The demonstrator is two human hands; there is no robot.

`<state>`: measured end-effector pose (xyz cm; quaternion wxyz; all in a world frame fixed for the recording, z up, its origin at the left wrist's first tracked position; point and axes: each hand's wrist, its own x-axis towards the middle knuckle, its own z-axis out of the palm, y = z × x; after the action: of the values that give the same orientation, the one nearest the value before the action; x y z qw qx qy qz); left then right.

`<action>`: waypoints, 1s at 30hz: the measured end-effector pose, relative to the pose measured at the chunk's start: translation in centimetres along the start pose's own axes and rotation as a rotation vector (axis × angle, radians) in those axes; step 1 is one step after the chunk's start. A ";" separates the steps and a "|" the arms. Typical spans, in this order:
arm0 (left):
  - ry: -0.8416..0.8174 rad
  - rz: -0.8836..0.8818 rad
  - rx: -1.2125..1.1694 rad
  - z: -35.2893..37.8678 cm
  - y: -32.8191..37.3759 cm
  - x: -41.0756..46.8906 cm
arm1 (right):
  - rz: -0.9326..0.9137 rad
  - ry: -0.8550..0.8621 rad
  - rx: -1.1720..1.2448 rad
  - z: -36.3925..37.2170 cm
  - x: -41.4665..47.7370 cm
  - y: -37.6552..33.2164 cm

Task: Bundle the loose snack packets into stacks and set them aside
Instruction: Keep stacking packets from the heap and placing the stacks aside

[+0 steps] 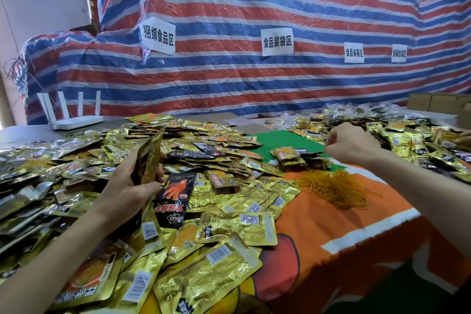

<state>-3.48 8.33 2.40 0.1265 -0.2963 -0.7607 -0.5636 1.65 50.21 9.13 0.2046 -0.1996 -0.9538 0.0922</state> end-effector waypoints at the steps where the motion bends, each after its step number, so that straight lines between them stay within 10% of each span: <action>1: 0.022 0.010 0.007 -0.1 0.2 0.1 | -0.029 0.045 0.082 -0.1 -0.1 -0.4; 9: 0.025 -0.196 -0.712 -1.1 1.8 0.2 | -0.321 -0.327 0.846 0.3 -4.4 -12.6; 19: -0.049 -0.442 -0.924 -2.2 1.5 0.3 | -0.237 -0.394 1.248 7.6 -5.8 -24.0; 25: -0.191 -0.316 -1.222 -3.0 1.4 0.7 | -0.382 -1.049 1.855 9.1 -5.1 -22.3; 30: -0.168 -0.365 -1.190 -2.3 1.3 0.6 | -0.368 -1.092 2.250 8.1 -5.3 -21.9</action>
<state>-3.48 6.60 4.49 -0.2185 -0.2247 -0.3625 -0.8777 -4.90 27.41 5.58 -0.1490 0.2838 -0.3219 0.8909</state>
